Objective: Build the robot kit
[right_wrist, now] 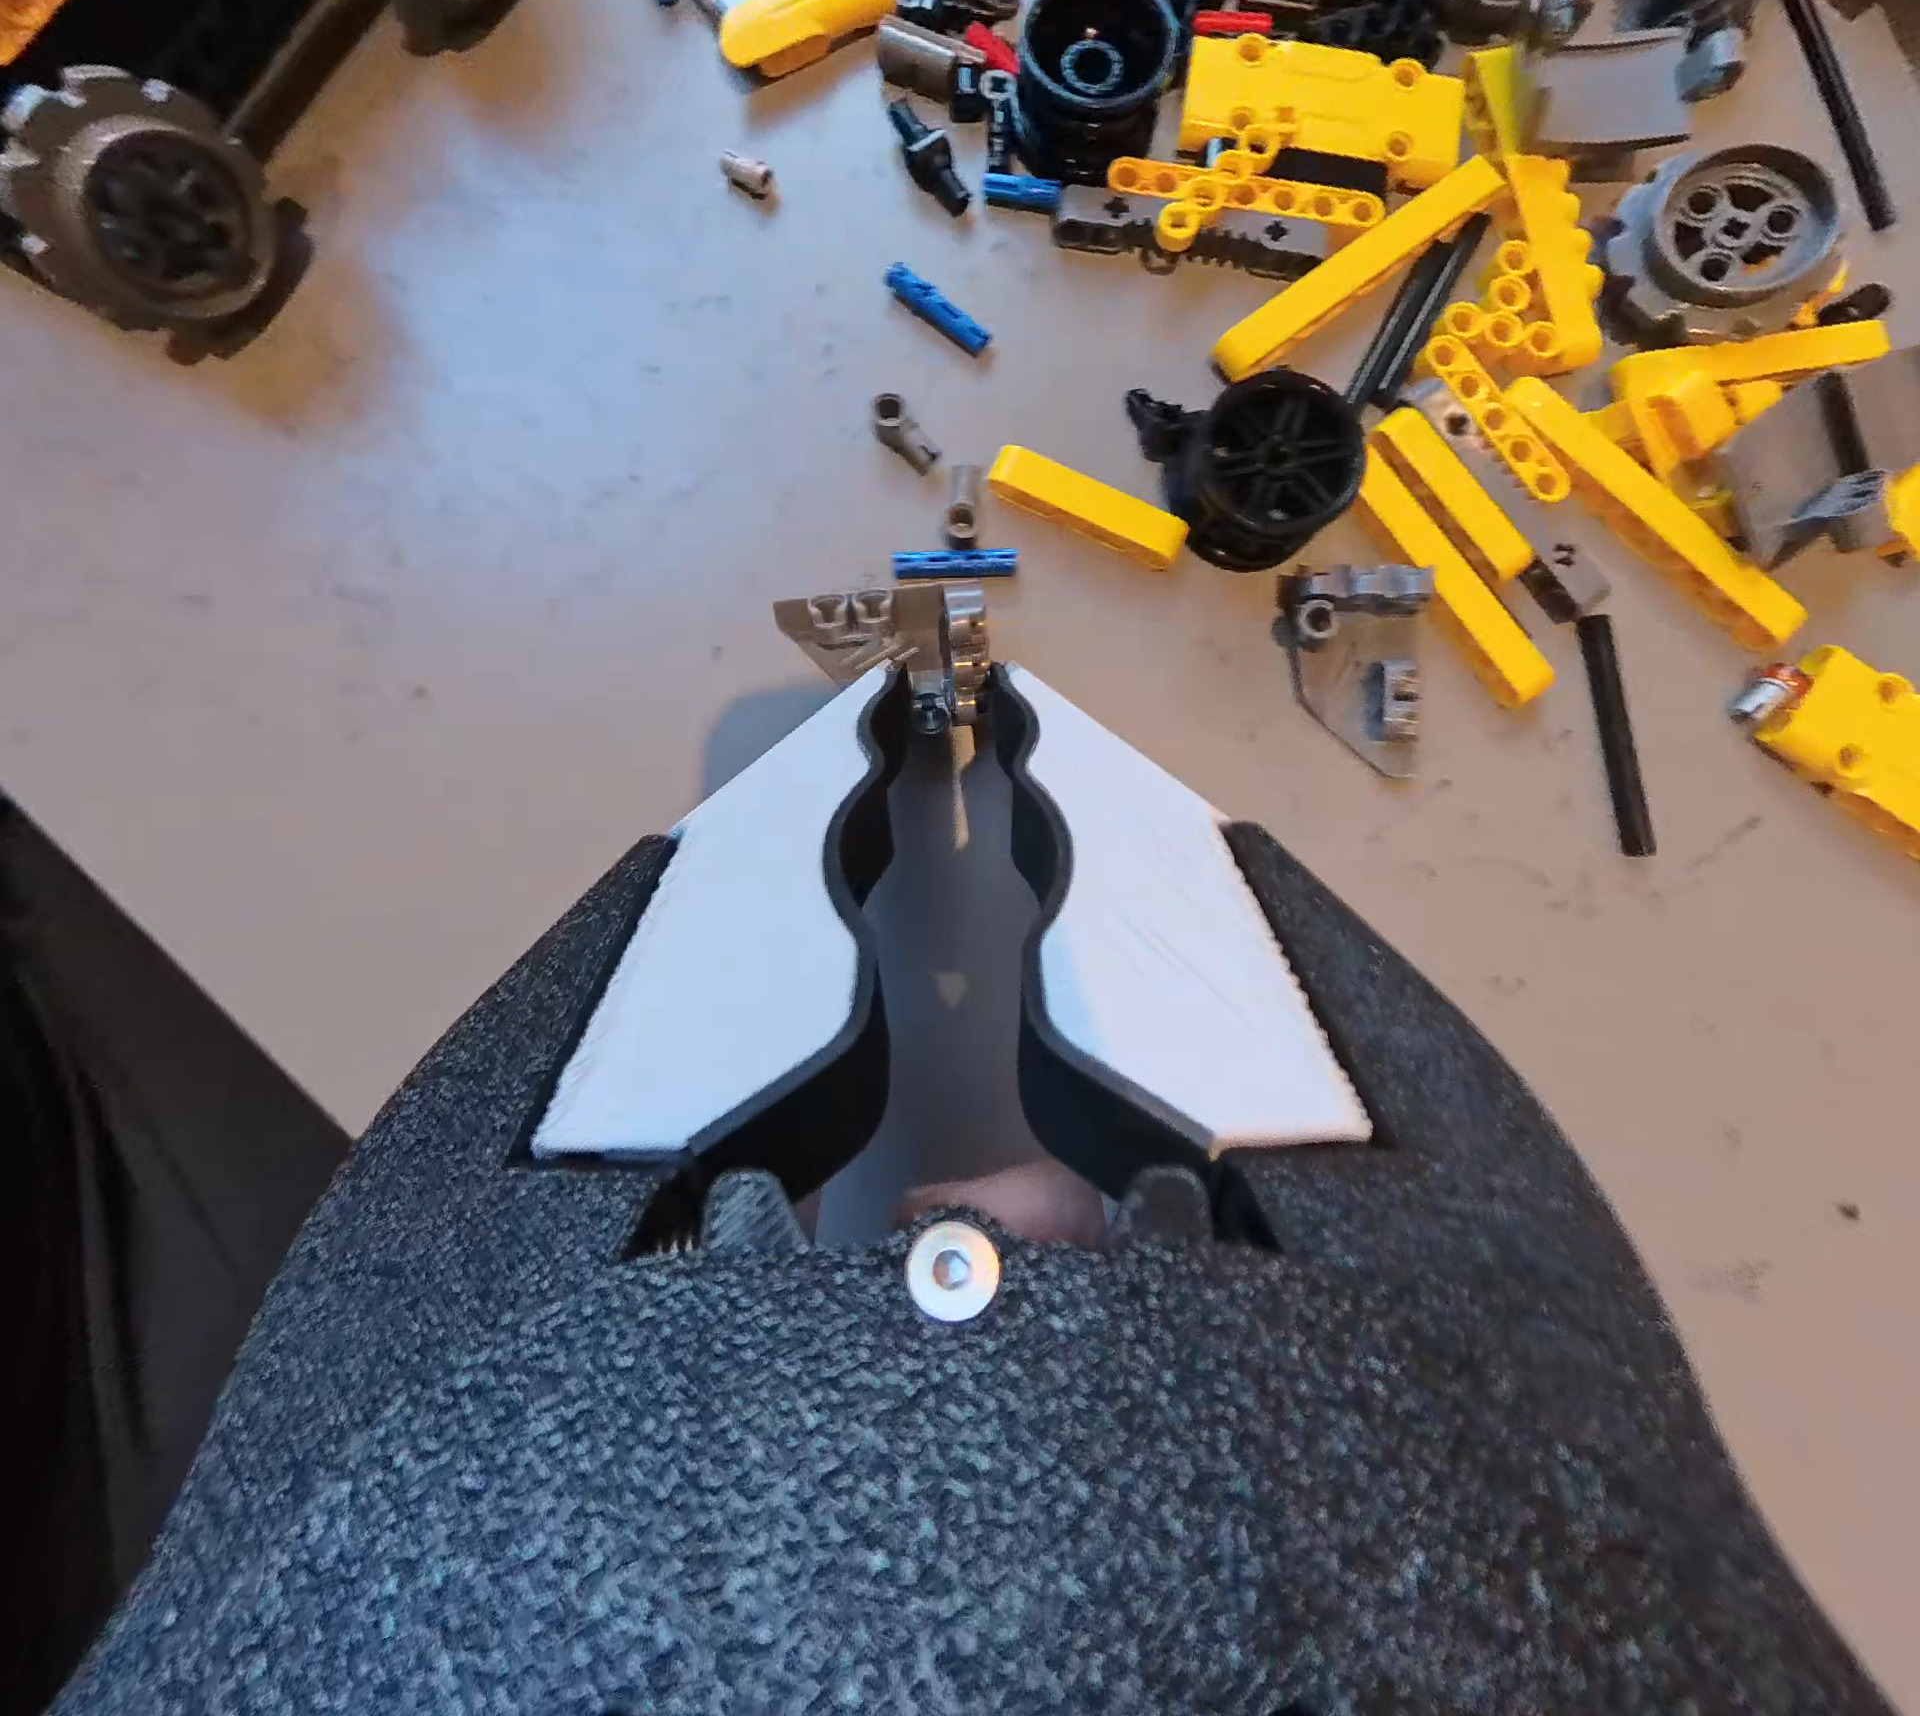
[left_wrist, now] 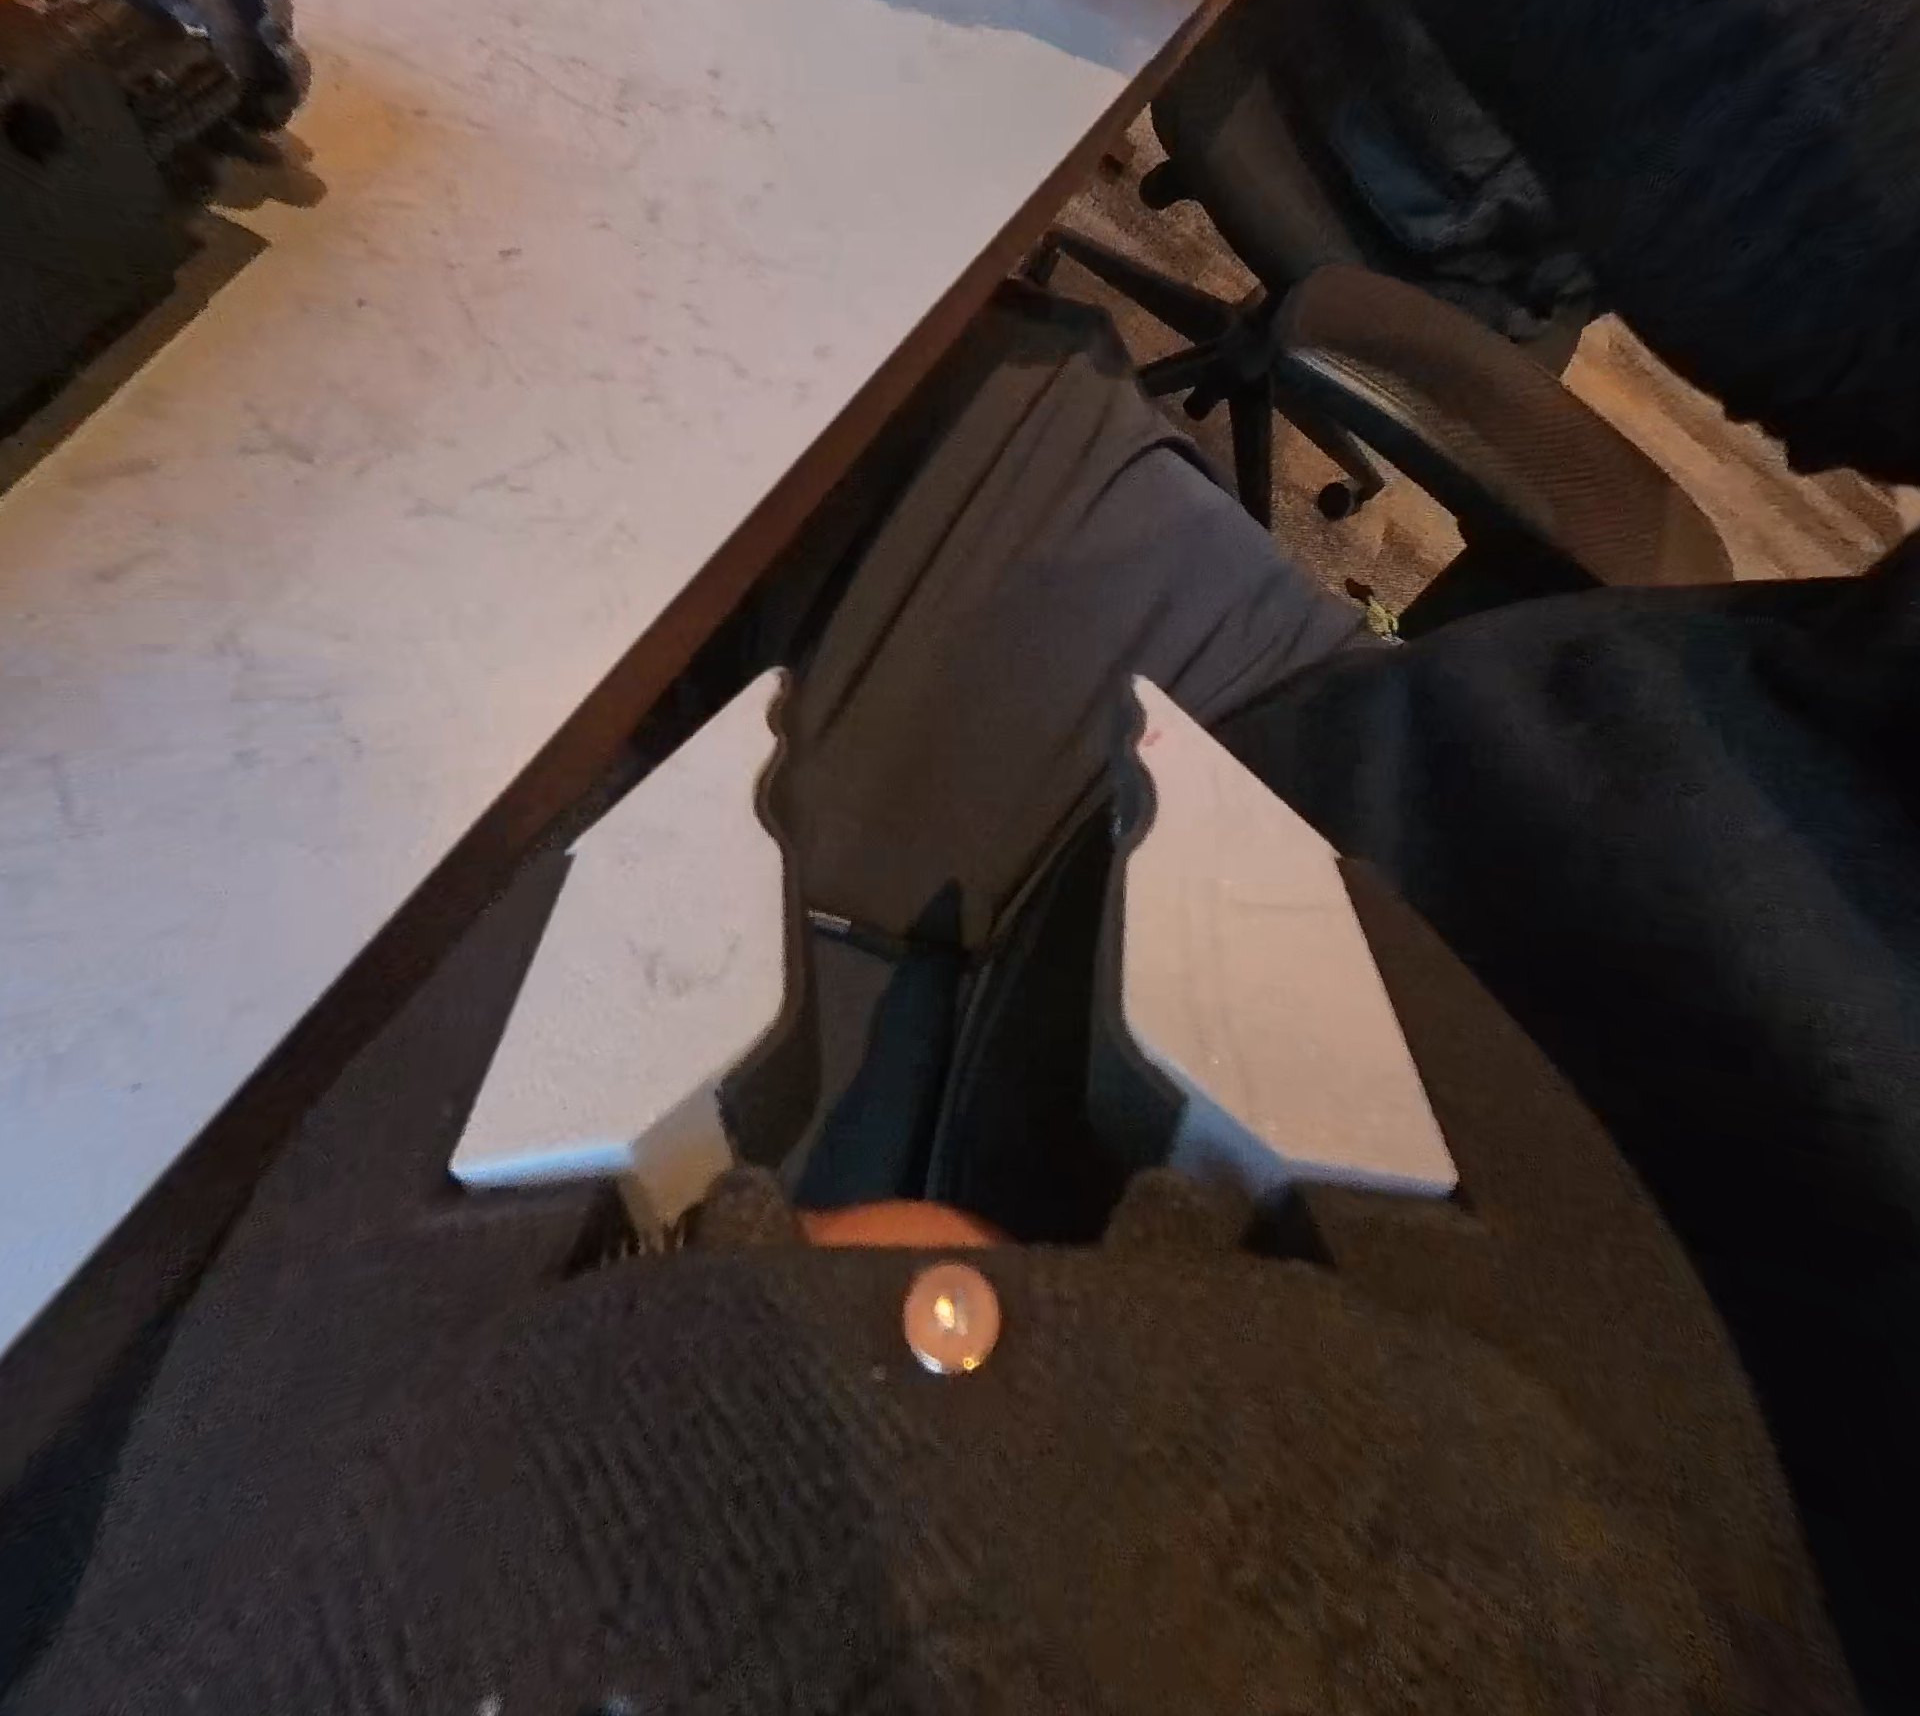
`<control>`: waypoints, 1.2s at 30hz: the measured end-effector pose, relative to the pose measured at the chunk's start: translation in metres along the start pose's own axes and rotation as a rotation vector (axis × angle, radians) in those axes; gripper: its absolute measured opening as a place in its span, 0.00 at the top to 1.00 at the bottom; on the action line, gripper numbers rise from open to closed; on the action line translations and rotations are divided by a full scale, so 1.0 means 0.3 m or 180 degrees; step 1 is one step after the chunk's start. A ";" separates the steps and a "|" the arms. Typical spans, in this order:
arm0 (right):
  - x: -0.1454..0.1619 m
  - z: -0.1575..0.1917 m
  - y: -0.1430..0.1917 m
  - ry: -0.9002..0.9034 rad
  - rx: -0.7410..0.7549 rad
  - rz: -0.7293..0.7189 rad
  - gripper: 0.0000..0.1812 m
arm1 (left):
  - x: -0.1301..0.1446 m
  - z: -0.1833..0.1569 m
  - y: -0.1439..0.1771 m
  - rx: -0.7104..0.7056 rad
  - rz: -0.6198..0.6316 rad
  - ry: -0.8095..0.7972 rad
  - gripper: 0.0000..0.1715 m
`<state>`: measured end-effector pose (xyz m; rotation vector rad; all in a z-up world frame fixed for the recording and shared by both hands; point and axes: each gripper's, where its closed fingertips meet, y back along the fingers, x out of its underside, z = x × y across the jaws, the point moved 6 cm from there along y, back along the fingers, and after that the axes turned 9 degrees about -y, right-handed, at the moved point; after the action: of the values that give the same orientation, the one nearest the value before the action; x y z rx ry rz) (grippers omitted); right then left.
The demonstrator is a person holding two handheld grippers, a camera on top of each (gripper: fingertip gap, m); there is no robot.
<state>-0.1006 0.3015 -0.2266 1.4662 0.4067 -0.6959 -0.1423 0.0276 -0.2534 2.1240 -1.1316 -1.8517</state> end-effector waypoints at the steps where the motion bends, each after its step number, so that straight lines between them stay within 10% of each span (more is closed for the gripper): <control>1: 0.001 0.013 0.000 0.0020 -0.0012 -0.0002 0.91 | 0.004 -0.002 0.001 -0.0019 0.0004 -0.0007 0.65; 36: 0.036 0.033 0.016 -0.0336 0.0022 -0.0368 0.87 | 0.015 0.002 -0.004 -0.0098 0.0039 -0.0119 0.66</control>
<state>-0.0911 0.2896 -0.2290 1.4139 0.4101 -0.8638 -0.1423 0.0260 -0.2579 2.0701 -1.1136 -1.8986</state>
